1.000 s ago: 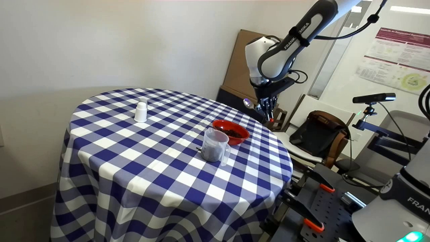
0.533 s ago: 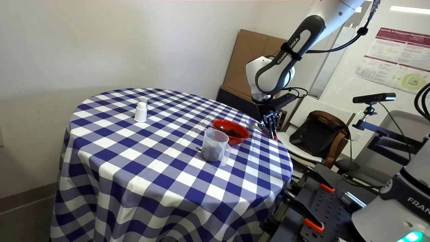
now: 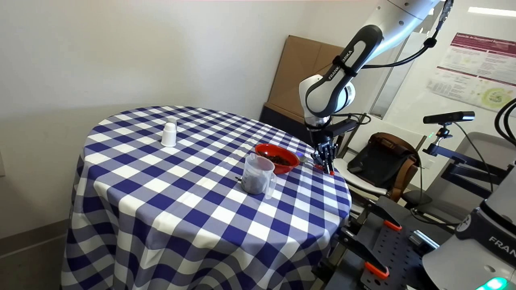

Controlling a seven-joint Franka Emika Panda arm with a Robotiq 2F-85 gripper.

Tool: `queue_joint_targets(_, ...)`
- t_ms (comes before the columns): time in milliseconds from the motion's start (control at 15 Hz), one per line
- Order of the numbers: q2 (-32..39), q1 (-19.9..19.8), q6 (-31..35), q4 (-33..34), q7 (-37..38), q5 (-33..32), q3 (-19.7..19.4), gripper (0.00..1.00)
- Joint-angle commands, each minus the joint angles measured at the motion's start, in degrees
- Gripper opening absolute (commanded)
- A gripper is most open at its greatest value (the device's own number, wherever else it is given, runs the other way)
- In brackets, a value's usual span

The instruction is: Pick up the spoon, take one spoon of objects from the red bowl and put it in the measuring cup

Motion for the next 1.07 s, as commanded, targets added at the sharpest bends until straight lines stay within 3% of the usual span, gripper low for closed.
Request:
queue_joint_targets(0,1.2,0.2,-1.2,1.2,-1.9,2.8,-0.5,0.59)
queue_joint_targets(333,-2.7,-0.5,-3.5,1.2,-3.6,9.4,1.3,0.96)
queue_joint_targets(400,-5.3,-0.1,-4.4,0.8,-3.2,11.2,1.6,0.99)
queue_joint_targets(667,-14.9,1.6,-8.4,0.9,-2.8,14.7,2.4,1.00)
queue_joint_targets(1000,-27.4,5.0,-9.3,-3.0,1.4,12.9,3.7,1.00)
